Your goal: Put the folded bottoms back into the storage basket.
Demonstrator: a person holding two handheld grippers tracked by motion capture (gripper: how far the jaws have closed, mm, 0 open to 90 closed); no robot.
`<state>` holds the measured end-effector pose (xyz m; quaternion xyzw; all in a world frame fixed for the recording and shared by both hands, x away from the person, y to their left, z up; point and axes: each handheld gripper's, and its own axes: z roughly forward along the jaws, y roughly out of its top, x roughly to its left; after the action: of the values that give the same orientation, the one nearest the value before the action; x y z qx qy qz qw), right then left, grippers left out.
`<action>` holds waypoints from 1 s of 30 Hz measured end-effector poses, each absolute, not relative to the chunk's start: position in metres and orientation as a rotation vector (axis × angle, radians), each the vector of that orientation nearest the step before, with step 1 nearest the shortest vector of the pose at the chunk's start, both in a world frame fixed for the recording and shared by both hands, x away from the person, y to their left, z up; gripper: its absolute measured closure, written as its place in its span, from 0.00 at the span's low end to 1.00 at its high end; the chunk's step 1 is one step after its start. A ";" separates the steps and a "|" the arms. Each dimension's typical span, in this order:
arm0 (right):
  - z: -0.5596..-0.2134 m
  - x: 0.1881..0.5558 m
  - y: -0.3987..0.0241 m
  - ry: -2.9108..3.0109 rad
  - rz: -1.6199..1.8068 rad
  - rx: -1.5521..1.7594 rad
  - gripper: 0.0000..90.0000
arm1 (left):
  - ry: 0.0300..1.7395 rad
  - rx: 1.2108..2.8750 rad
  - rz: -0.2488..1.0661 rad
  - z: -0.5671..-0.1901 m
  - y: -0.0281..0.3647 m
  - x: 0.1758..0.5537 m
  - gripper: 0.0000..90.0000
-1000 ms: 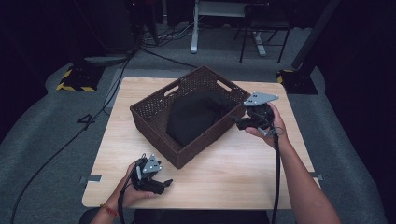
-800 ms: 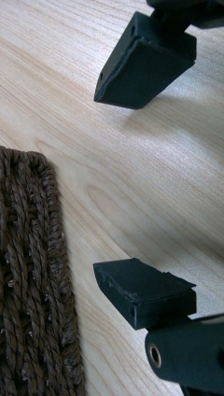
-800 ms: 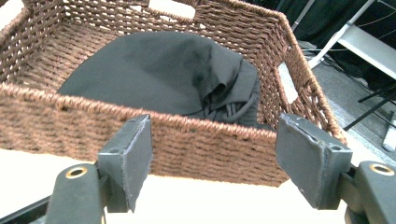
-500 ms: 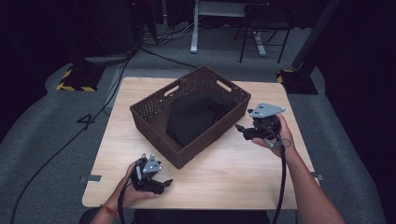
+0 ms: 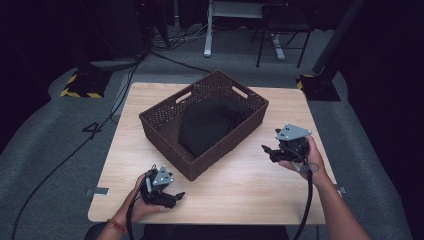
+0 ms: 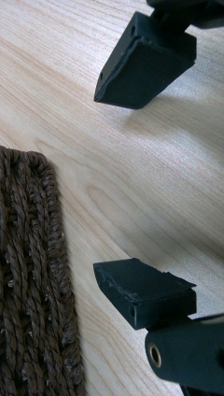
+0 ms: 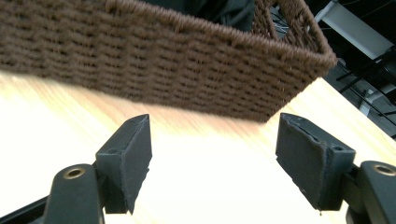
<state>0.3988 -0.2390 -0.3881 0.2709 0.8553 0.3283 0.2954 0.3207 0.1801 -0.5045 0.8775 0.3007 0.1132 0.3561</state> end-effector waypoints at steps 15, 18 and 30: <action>-0.420 0.376 -0.266 2.292 0.842 0.778 0.30 | 0.777 2.266 0.292 -0.504 0.180 0.321 0.19; -0.427 0.372 -0.272 2.294 0.843 0.791 0.30 | 0.777 2.266 0.292 -0.505 0.180 0.321 0.18; -0.460 0.358 -0.299 2.304 0.828 0.867 0.29 | 0.777 2.266 0.292 -0.505 0.180 0.321 0.18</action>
<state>0.3576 -0.2992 -0.4603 0.3216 0.8544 0.3070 0.2688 0.3206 0.1800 -0.5045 0.8773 0.3010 0.1131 0.3563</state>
